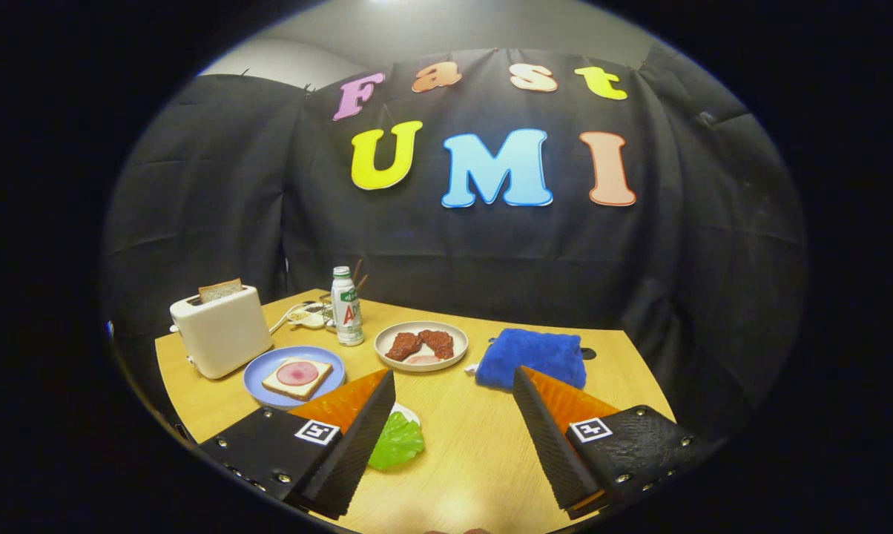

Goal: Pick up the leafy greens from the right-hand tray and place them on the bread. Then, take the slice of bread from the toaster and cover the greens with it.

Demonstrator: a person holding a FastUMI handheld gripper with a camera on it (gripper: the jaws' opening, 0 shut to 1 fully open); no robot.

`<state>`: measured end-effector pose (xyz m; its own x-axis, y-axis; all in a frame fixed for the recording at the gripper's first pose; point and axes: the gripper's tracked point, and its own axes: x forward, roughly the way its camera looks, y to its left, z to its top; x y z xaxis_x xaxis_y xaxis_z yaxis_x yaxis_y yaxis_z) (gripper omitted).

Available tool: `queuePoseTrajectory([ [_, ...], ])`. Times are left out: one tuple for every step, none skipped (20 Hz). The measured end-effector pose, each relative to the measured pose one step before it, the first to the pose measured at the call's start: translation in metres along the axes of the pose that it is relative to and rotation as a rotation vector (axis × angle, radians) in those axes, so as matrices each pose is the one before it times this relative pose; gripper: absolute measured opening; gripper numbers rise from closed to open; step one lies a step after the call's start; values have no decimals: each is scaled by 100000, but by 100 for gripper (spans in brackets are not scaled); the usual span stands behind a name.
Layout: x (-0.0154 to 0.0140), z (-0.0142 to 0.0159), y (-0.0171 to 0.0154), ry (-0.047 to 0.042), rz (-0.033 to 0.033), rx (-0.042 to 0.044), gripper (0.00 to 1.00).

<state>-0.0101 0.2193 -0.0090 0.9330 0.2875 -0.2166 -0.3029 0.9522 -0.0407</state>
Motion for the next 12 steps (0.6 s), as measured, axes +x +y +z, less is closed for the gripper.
queuePoseTrajectory([
  [488,-774,1032,3211,2414,-767,97],
  [496,-572,999,3251,2800,-663,97],
  [652,-682,1012,3259,3076,-718,97],
  [610,-518,841,2947,2856,-698,97],
  [765,-580,659,2731,1812,-375,97],
  [618,-454,433,2887,1037,-231,97],
  [691,-652,322,2767,81,-407,98],
  [690,-424,210,2299,-146,-439,97],
  [667,-542,330,2265,-17,-548,97],
  [542,-458,256,2366,84,-565,97],
  [667,-627,317,2322,268,-401,97],
  [498,-400,351,2221,777,-268,98],
])
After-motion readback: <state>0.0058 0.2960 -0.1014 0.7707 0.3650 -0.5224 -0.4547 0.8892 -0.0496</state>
